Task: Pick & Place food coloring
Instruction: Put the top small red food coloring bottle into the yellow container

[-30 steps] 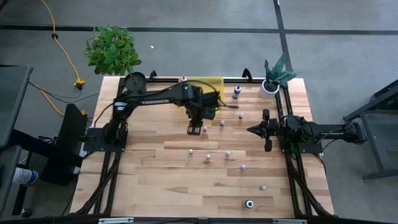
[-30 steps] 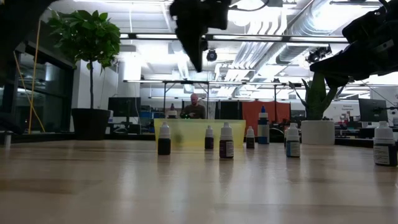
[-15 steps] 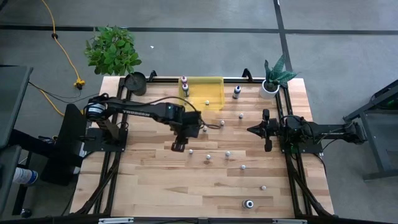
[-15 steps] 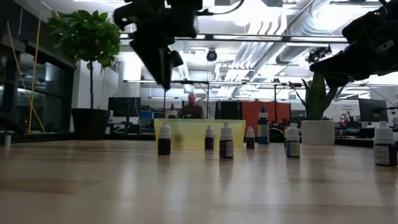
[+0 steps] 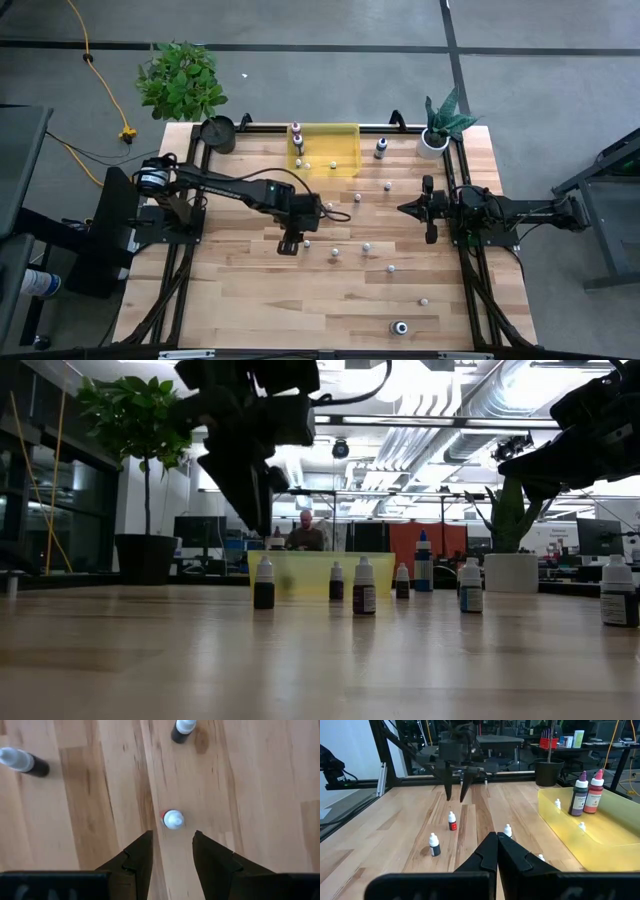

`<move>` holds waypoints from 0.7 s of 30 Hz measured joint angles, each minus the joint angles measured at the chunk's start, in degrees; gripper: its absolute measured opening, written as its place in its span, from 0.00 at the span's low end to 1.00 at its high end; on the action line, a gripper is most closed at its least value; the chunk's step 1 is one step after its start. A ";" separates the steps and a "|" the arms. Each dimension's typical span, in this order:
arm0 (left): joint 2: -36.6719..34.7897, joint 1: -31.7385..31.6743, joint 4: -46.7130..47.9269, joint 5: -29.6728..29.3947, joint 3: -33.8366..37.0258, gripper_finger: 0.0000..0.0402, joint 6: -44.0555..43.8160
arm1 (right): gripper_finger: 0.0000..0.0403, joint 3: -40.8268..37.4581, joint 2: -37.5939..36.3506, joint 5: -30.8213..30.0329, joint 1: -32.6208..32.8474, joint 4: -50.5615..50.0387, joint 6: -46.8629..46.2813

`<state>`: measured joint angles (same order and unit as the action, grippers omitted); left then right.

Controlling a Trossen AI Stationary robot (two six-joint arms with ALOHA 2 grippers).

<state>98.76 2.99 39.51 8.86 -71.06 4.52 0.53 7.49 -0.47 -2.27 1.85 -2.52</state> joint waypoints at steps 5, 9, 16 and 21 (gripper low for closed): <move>0.00 0.52 -3.97 0.83 2.45 0.33 -0.31 | 0.00 -0.02 0.00 0.00 0.01 0.02 0.00; 0.74 0.52 -5.16 2.00 2.68 0.37 -0.34 | 0.00 0.00 0.00 0.00 0.01 0.02 0.00; 0.75 0.42 -5.70 0.74 2.68 0.50 -0.21 | 0.00 0.01 0.00 0.00 0.01 0.04 0.00; 2.63 0.43 -6.02 0.03 2.83 0.51 1.06 | 0.00 0.00 0.00 0.00 0.00 0.03 0.00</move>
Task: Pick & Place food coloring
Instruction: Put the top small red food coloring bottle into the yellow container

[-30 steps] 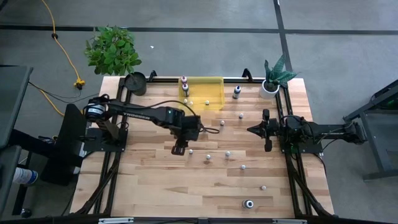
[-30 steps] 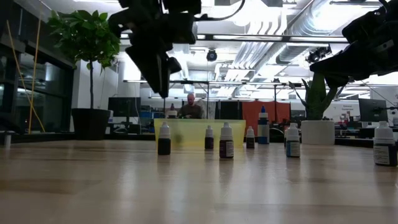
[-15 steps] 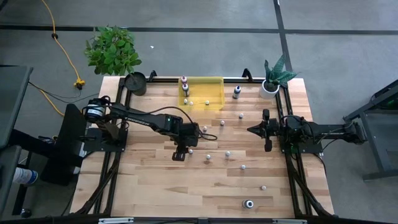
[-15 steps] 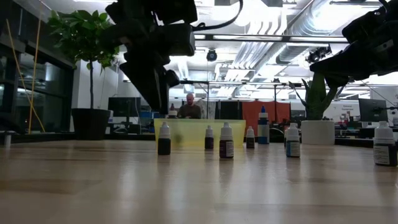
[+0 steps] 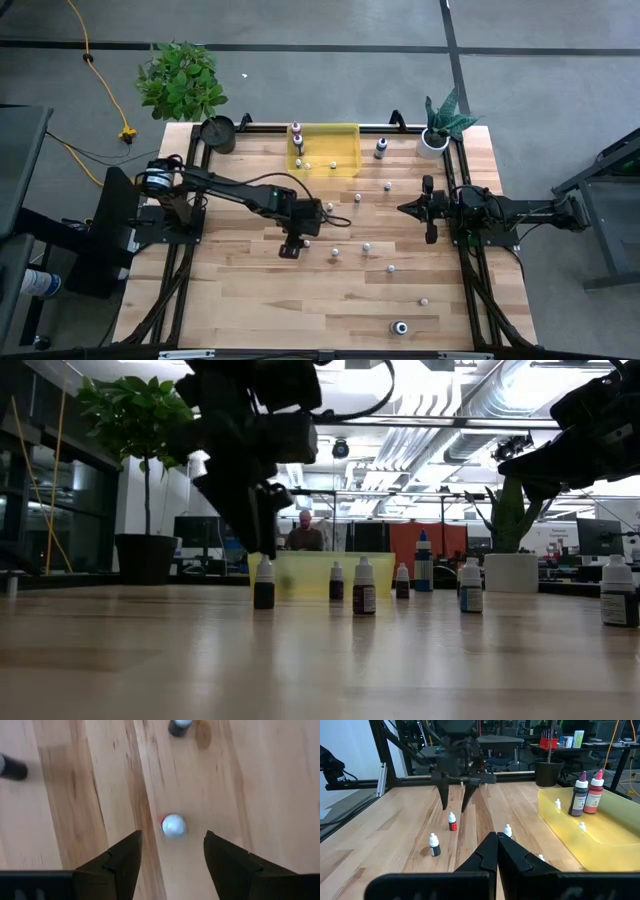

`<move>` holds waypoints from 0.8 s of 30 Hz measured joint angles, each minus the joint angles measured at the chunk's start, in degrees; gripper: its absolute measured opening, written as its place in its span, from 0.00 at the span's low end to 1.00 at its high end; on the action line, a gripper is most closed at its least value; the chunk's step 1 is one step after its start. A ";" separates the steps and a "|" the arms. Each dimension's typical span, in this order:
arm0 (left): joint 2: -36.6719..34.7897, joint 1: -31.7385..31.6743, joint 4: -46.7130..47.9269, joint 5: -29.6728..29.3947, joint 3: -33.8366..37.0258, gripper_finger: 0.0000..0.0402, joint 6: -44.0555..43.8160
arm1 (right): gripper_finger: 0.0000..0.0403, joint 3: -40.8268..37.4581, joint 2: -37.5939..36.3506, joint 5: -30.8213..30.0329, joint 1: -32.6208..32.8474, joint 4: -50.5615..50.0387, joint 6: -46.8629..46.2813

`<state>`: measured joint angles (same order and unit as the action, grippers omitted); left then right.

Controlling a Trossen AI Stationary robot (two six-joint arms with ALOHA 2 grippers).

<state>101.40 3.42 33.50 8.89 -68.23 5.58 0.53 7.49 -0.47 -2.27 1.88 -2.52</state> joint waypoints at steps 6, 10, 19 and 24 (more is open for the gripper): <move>2.15 0.39 -3.12 -0.23 -0.19 0.51 -0.07 | 0.00 0.01 0.38 0.01 -0.01 0.02 0.00; 2.92 0.39 -3.49 -0.24 -0.14 0.51 -0.28 | 0.00 0.01 0.79 0.00 0.01 -0.01 0.00; 3.03 0.37 -3.10 -0.46 -0.04 0.45 -0.94 | 0.00 0.01 1.66 -0.02 0.01 0.03 0.00; 3.03 0.37 -2.95 -0.32 -0.04 0.33 -0.95 | 0.00 0.00 1.90 0.00 0.00 0.01 0.00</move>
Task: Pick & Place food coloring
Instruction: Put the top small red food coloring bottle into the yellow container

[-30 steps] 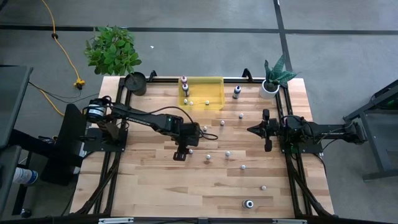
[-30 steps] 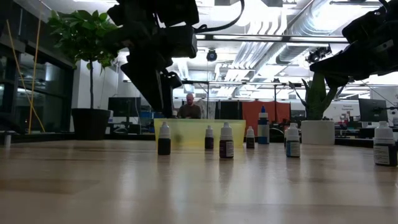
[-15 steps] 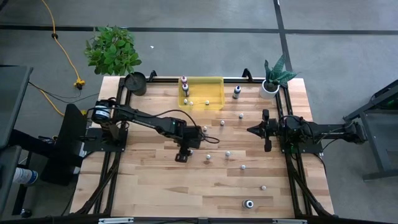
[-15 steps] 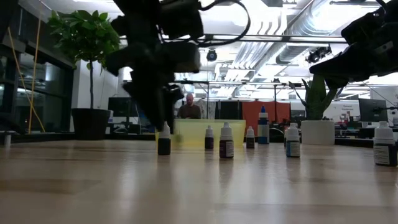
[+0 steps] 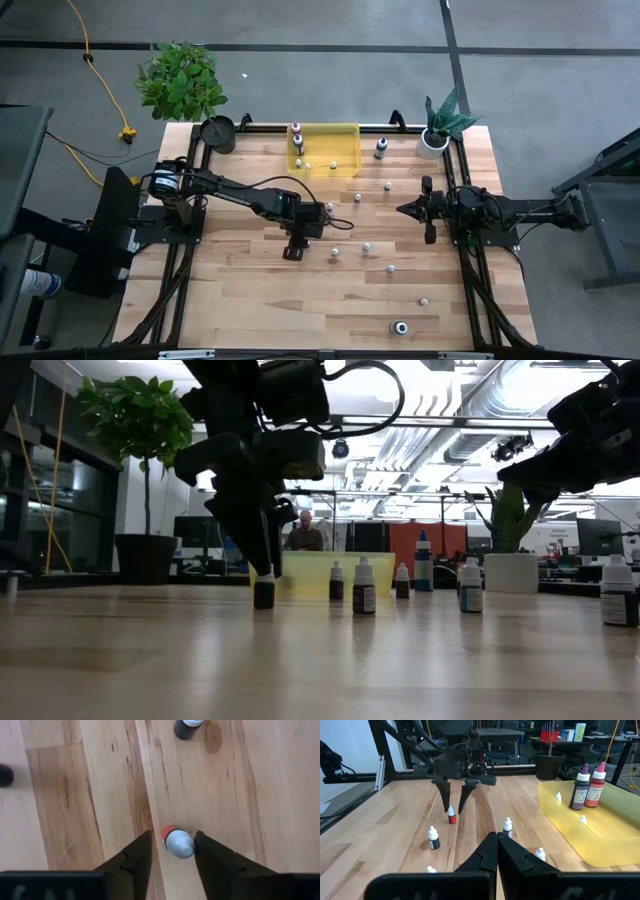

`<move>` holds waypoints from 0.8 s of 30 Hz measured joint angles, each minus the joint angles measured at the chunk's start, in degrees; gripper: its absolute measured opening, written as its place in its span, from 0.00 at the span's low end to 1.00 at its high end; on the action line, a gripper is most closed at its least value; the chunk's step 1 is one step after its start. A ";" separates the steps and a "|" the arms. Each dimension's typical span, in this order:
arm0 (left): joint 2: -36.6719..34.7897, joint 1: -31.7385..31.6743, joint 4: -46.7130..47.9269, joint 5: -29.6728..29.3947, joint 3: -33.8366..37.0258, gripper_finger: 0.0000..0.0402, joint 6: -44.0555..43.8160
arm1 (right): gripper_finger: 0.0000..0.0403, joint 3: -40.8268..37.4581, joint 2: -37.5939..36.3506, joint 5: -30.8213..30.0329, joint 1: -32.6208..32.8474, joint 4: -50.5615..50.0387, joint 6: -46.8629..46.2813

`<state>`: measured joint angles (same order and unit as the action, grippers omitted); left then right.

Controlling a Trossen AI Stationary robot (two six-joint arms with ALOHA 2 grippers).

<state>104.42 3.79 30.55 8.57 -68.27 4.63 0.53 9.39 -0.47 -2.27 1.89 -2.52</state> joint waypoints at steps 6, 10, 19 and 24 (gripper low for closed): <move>0.00 0.00 0.02 0.27 0.00 0.21 -0.01 | 0.00 -0.01 -0.02 0.00 -0.01 0.00 0.00; -0.02 -0.02 0.05 0.01 -0.02 0.13 -0.28 | 0.00 0.00 -0.02 0.00 -0.01 0.00 0.00; -0.59 -0.09 4.26 -0.66 -1.77 0.07 -2.18 | 0.00 0.00 -0.02 0.00 0.00 0.00 0.00; -1.35 -1.65 10.37 -1.88 -6.74 0.07 -3.00 | 0.00 -0.01 -0.02 0.00 -0.01 0.00 0.00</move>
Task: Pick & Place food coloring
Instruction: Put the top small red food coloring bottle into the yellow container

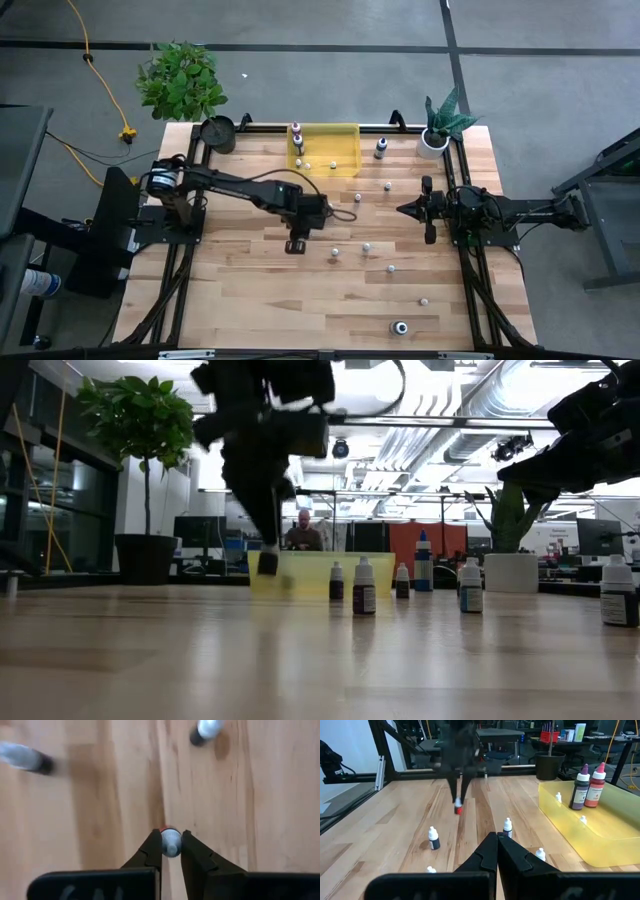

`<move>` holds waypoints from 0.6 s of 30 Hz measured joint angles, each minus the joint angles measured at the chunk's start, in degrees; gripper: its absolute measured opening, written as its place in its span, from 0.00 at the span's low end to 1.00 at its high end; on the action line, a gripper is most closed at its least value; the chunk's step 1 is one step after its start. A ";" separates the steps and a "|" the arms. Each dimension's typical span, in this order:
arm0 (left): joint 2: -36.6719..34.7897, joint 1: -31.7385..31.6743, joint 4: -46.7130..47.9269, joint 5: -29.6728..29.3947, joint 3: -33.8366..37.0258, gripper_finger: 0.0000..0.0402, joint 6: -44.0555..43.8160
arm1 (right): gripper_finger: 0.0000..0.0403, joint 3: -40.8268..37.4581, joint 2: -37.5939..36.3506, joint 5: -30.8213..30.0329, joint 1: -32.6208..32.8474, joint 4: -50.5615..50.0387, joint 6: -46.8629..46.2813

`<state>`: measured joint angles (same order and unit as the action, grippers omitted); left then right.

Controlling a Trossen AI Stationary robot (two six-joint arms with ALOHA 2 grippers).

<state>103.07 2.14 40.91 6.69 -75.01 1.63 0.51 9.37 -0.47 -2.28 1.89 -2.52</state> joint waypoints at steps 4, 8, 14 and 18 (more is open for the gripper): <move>-0.91 -1.65 3.16 -1.60 -4.99 0.07 -0.54 | 0.00 0.00 0.00 0.00 0.00 0.01 0.01; -2.07 -4.01 7.29 -4.15 -10.73 0.07 -1.62 | 0.00 0.02 0.02 0.02 0.00 0.00 0.00; -2.50 -8.81 16.87 -9.78 -18.85 0.07 -4.88 | 0.00 0.01 0.00 0.02 0.00 0.00 0.00; -2.50 -12.61 17.19 -13.26 -21.59 0.07 -5.08 | 0.00 0.00 0.00 0.02 0.02 -0.02 0.00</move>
<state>100.57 -10.47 58.11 -6.58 -96.60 -3.45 0.52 9.37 -0.45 -2.26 1.87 -2.52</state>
